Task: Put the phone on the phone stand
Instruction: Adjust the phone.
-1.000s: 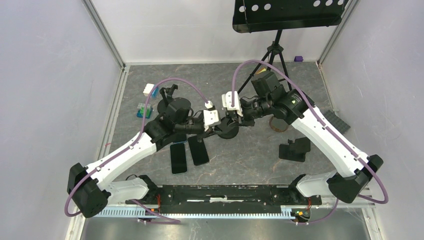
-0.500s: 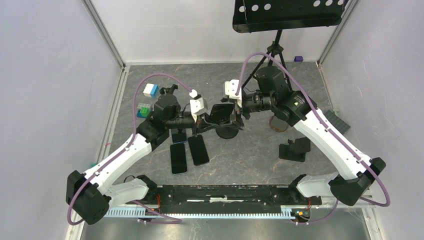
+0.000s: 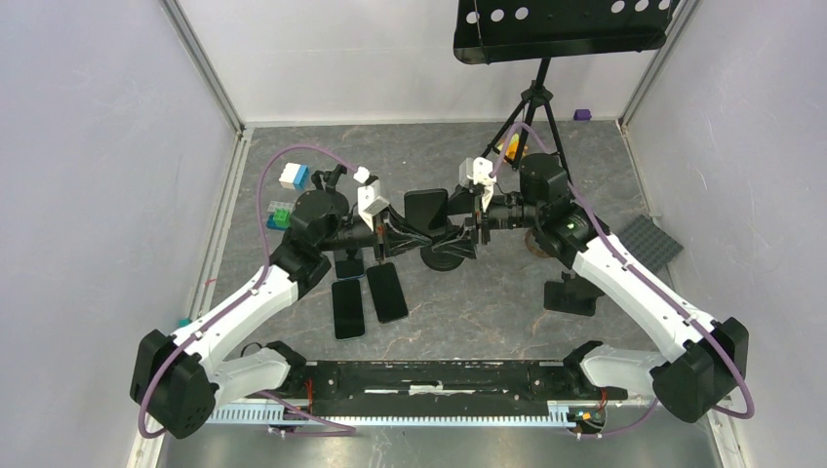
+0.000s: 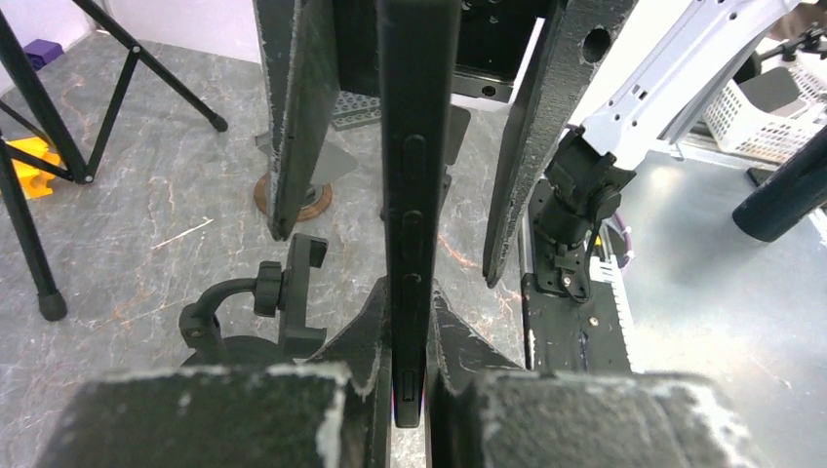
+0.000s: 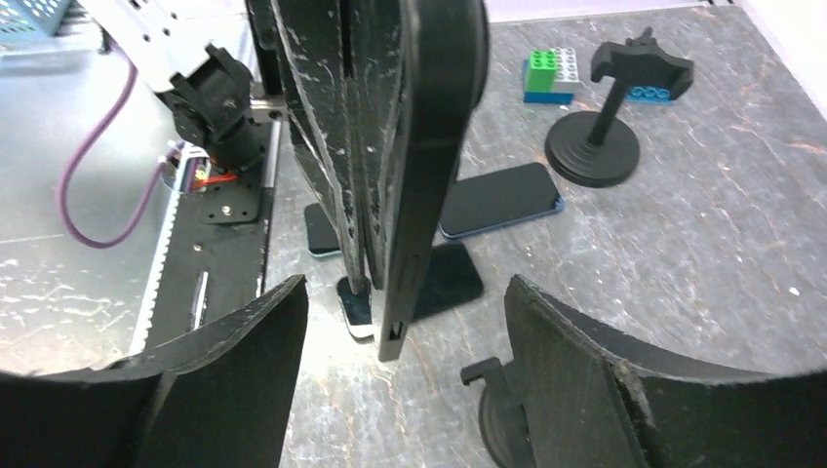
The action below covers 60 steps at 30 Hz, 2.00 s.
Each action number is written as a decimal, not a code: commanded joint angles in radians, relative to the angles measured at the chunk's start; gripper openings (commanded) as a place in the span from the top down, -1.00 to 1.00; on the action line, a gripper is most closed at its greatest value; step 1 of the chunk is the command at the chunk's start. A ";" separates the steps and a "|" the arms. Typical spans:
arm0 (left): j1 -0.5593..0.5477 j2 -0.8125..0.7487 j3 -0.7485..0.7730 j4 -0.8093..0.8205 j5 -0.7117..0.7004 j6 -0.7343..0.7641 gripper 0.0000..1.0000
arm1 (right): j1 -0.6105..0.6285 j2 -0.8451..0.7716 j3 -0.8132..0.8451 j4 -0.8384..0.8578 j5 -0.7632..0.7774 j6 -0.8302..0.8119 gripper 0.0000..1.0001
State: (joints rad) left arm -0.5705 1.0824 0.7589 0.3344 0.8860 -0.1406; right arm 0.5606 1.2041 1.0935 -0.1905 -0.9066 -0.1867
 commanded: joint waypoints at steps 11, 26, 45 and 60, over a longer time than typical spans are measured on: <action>0.003 0.027 -0.048 0.225 0.021 -0.102 0.96 | -0.005 0.009 -0.023 0.254 -0.092 0.165 0.06; 0.003 0.030 -0.071 0.279 0.021 -0.125 0.96 | -0.008 0.025 -0.068 0.313 -0.103 0.216 0.48; 0.002 -0.041 0.270 -0.505 -0.076 0.364 -0.99 | -0.033 -0.101 -0.211 0.154 -0.085 -0.040 0.99; -0.178 0.167 0.485 -0.705 -0.160 0.422 -0.58 | -0.028 -0.130 -0.222 0.140 -0.098 -0.049 0.99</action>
State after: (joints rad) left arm -0.7353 1.2335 1.1843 -0.3370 0.7502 0.2394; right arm 0.5282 1.1172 0.8555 -0.0998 -0.9707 -0.2188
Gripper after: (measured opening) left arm 0.855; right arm 0.091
